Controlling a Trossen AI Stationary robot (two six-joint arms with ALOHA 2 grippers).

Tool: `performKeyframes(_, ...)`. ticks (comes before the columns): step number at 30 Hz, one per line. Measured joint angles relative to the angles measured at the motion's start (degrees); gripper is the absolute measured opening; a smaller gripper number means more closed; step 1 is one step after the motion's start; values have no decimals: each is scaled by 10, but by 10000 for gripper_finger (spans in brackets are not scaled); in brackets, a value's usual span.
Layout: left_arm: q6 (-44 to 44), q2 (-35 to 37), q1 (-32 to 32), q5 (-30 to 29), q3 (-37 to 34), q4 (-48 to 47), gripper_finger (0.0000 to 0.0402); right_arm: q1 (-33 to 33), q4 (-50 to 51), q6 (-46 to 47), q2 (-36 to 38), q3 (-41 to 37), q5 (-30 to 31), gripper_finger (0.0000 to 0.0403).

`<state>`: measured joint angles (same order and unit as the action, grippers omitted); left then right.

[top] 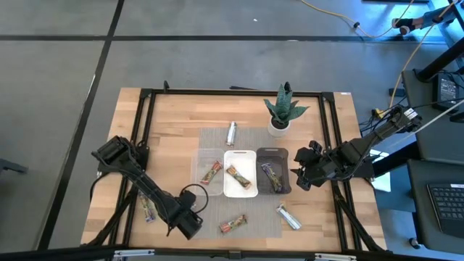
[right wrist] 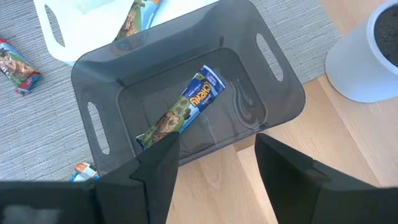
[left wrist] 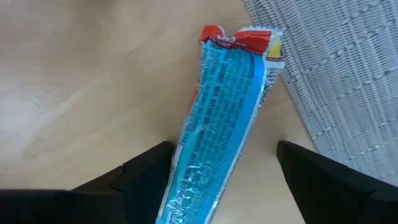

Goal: Pick and place Granola Bars by type
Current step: Put the left red granola bar into the transparent bin

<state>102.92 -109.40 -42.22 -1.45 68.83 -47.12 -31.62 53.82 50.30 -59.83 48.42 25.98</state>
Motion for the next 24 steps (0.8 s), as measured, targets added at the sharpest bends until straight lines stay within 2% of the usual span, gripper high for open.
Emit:
performKeyframes(13,-48,0,0,-3,0,8,177,0,0,-10,0,0,0,214)
performKeyframes(24,-31,0,-3,-4,0,6,128,0,0,-15,0,0,0,213)
